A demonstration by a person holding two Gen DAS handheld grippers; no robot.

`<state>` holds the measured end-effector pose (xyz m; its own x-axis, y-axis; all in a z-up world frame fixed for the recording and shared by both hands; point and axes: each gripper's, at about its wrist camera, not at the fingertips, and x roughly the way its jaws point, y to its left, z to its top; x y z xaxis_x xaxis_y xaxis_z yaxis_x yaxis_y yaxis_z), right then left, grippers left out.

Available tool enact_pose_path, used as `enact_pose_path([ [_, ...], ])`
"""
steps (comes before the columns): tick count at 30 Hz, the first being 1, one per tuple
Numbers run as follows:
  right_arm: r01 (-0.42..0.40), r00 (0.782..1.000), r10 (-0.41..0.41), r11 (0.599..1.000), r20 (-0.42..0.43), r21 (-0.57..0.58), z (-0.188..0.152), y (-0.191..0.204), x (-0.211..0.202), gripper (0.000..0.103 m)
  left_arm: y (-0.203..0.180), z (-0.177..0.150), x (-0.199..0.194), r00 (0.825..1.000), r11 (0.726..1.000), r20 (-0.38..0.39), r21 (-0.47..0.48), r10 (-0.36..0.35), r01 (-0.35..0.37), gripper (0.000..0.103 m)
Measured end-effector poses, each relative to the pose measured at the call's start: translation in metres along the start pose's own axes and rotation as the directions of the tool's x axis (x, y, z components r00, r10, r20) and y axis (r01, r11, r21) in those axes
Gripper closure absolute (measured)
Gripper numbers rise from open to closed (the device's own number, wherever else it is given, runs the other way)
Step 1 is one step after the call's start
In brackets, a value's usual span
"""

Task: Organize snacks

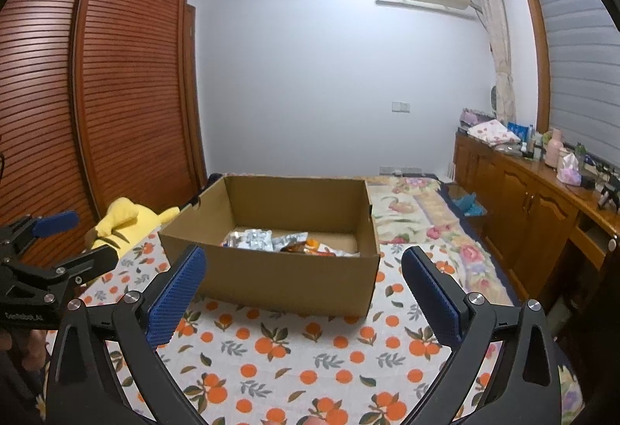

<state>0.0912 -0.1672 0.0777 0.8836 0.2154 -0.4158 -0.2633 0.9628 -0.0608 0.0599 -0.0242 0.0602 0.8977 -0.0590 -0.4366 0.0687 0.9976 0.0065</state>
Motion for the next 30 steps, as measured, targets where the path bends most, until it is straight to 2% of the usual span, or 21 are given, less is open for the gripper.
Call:
enact_pose_path([
  [16, 0.049, 0.998, -0.048, 0.999, -0.033, 0.015, -0.025, -0.005, 0.001, 0.000, 0.010, -0.019, 0.006, 1.000, 0.999, -0.017, -0.030, 0.019, -0.020, 0.000],
  [30, 0.052, 0.998, -0.051, 0.999, -0.032, 0.014, -0.025, -0.006, -0.001, 0.000, 0.011, -0.020, 0.004, 1.000, 0.999, -0.013, -0.028, 0.026, -0.026, 0.000],
])
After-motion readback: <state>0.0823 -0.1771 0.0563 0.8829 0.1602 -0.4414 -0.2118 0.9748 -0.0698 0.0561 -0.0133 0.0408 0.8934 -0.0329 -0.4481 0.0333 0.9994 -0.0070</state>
